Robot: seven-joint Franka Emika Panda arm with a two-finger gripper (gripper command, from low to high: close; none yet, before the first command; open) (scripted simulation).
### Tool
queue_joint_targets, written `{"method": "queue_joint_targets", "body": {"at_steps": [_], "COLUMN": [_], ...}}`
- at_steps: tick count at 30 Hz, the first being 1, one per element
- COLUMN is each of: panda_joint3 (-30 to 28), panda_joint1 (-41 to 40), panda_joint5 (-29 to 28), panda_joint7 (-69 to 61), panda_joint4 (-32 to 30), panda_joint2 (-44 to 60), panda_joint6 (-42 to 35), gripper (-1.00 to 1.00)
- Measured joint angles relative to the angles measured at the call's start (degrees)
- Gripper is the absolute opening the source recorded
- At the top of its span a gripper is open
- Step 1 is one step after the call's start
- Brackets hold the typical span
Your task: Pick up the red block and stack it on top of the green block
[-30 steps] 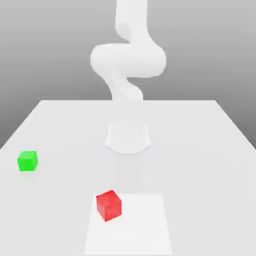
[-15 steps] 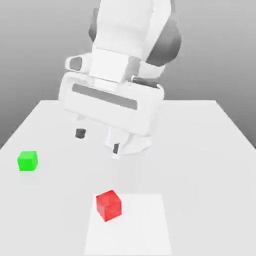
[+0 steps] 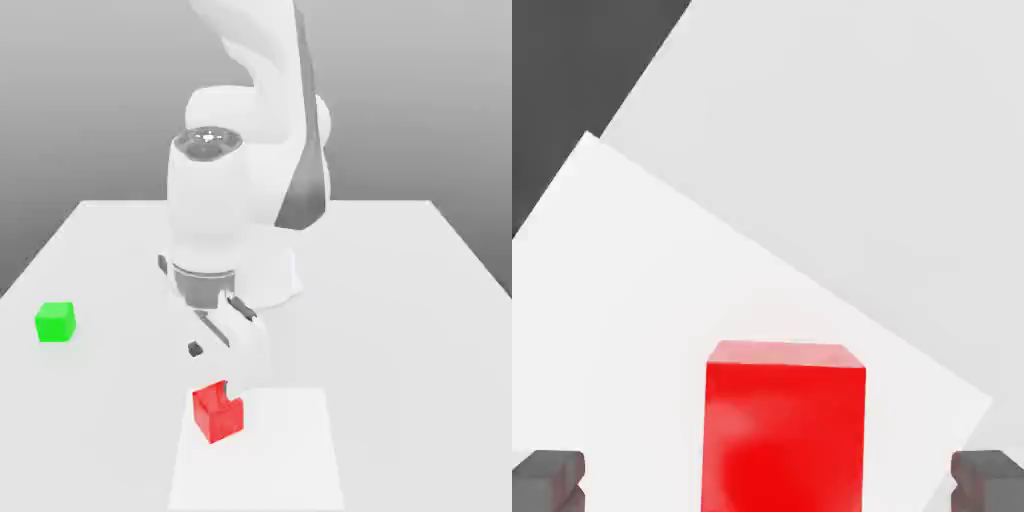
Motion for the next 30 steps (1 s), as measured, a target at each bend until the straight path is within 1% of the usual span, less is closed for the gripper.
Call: {"method": "queue_joint_targets", "body": {"at_steps": [6,13,19,20,26,30], "panda_joint3": [-0.6,-2.4,-7.3,-8.1,-8.5,-5.9], "panda_joint1": [0.0,0.8,4.3,5.0,5.3,3.3], "panda_joint5": [-1.3,-5.7,-11.0,-11.6,-12.0,-9.6], "panda_joint7": [1.4,4.6,8.2,8.6,8.9,7.4], "panda_joint4": [1.1,1.8,1.8,1.8,1.8,1.9], "panda_joint2": [3.0,8.0,13.4,14.1,14.4,11.8], "panda_joint6": [2.4,6.6,11.1,11.7,12.1,9.9], "gripper": [0.00,0.00,0.00,-1.00,-1.00,-1.00]}}
